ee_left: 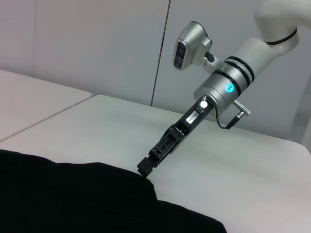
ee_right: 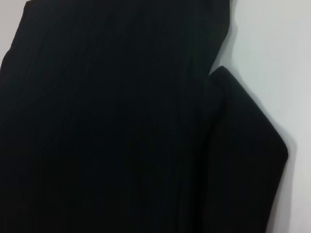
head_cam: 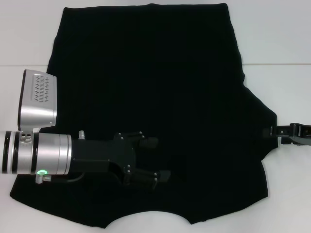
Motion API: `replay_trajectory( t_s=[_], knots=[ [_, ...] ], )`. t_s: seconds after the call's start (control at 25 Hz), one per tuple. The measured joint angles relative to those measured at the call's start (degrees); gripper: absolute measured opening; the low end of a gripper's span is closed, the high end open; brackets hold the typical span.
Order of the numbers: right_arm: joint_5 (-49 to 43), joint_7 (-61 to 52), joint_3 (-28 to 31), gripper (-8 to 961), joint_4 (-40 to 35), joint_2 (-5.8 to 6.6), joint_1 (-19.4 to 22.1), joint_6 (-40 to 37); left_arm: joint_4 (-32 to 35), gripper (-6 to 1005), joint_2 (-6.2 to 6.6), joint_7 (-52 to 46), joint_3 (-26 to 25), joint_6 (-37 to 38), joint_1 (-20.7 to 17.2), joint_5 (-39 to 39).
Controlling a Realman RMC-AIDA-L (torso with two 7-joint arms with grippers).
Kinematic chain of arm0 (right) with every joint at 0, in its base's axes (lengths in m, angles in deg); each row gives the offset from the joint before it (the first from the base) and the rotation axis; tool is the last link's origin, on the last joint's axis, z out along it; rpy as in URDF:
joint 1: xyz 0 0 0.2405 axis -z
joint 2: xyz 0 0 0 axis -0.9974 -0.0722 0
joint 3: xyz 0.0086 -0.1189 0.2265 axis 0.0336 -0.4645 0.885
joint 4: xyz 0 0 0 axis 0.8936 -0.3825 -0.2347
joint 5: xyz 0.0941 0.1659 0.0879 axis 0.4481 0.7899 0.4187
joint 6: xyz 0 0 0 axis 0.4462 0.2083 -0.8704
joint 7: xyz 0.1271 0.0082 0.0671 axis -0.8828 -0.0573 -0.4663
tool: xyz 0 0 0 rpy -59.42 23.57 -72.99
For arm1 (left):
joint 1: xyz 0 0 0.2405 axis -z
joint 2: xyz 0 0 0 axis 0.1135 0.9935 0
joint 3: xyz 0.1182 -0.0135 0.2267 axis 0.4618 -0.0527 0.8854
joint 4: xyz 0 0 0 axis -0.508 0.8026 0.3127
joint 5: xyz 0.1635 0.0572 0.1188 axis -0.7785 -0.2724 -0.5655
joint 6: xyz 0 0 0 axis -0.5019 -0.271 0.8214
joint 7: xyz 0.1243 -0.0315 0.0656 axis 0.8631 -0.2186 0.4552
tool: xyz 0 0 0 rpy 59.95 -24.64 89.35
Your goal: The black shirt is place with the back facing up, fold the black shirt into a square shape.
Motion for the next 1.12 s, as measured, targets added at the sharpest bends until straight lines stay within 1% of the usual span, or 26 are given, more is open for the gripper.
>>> replay_trajectory(
  t_s=[0.2, 0.44, 0.64, 0.76, 1.12],
  knots=[
    [0.00, -0.01, -0.04, 827, 0.00, -0.66, -0.16, 3.45, 0.05, 949, 0.00, -0.09, -0.13, -0.12, -0.13, -0.02],
    [0.00, -0.02, -0.11, 610, 0.05, -1.47, -0.53, 5.12, 0.16, 949, 0.00, -0.07, -0.24, -0.44, -0.28, 0.08],
    [0.00, -0.05, -0.20, 398, 0.19, -1.81, -0.85, 5.20, 0.20, 949, 0.00, -0.01, -0.09, -0.72, -0.29, -0.04],
    [0.01, -0.06, -0.60, 165, 0.82, -1.91, -1.02, 5.99, 0.20, 949, 0.00, 0.06, -0.09, -0.71, -0.32, -0.06],
    [0.12, 0.31, -1.63, 36, 0.59, -2.52, -0.46, 7.25, -0.01, 949, 0.07, 0.10, 0.05, -0.70, -0.39, -0.07]
  ],
)
